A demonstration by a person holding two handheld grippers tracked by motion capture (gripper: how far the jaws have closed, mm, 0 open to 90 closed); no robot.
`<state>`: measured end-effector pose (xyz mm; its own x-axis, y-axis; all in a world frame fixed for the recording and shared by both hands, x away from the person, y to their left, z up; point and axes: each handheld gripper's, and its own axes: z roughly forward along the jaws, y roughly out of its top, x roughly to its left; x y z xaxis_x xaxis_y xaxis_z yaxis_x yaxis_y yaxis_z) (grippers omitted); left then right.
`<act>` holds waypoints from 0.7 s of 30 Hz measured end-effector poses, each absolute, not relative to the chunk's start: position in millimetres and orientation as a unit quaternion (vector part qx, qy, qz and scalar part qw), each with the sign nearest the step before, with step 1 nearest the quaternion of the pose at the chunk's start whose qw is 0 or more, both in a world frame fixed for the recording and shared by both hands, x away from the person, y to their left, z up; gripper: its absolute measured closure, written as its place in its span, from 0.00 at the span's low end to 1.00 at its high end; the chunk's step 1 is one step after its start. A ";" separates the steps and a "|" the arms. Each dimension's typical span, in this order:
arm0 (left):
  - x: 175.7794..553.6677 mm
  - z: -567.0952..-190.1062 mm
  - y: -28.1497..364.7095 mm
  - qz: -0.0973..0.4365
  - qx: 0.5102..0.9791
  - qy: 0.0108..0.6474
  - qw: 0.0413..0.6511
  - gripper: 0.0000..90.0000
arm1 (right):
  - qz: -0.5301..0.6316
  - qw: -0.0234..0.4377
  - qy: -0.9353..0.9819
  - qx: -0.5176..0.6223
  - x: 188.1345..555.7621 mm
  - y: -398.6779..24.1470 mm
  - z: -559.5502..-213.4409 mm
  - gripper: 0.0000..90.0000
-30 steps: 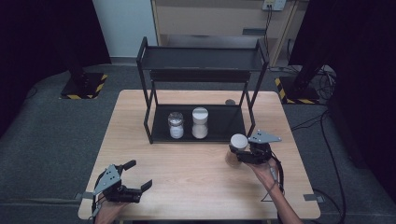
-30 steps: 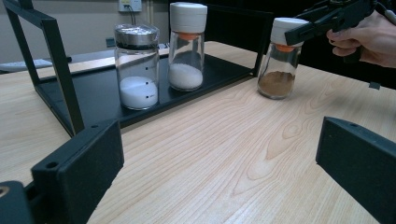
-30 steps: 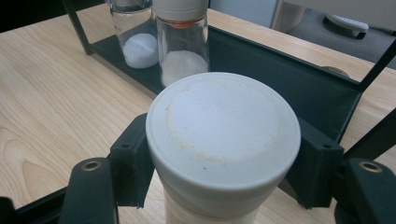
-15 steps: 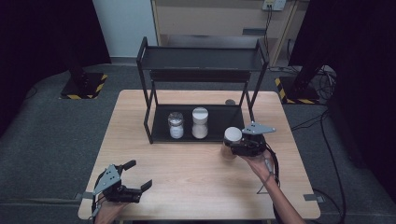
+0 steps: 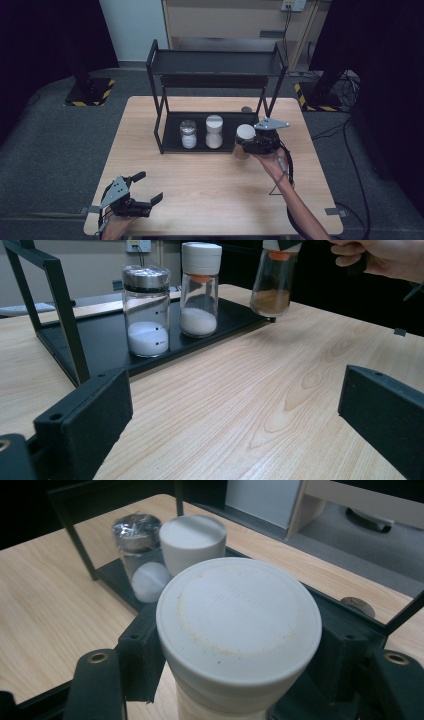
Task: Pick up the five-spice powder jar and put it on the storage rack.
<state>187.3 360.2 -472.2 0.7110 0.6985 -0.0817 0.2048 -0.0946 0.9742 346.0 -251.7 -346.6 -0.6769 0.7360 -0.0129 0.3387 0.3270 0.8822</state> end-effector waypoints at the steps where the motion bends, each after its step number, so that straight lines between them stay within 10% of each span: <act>1: 187.4 -472.1 360.2 0.208 0.710 0.318 0.593 0.00 | 0.468 0.212 0.786 0.343 347.7 -250.7 -345.9 0.38; 21: 188.0 -472.7 361.0 0.206 0.709 0.319 0.594 0.00 | 0.447 0.238 0.771 0.386 379.1 -239.5 -341.5 0.38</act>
<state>188.0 361.0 -472.7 0.7116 0.6973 -0.0862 0.2075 -0.0914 0.9739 379.1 -239.5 -341.5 -0.5888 0.8080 -0.0230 0.3825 0.3035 0.8727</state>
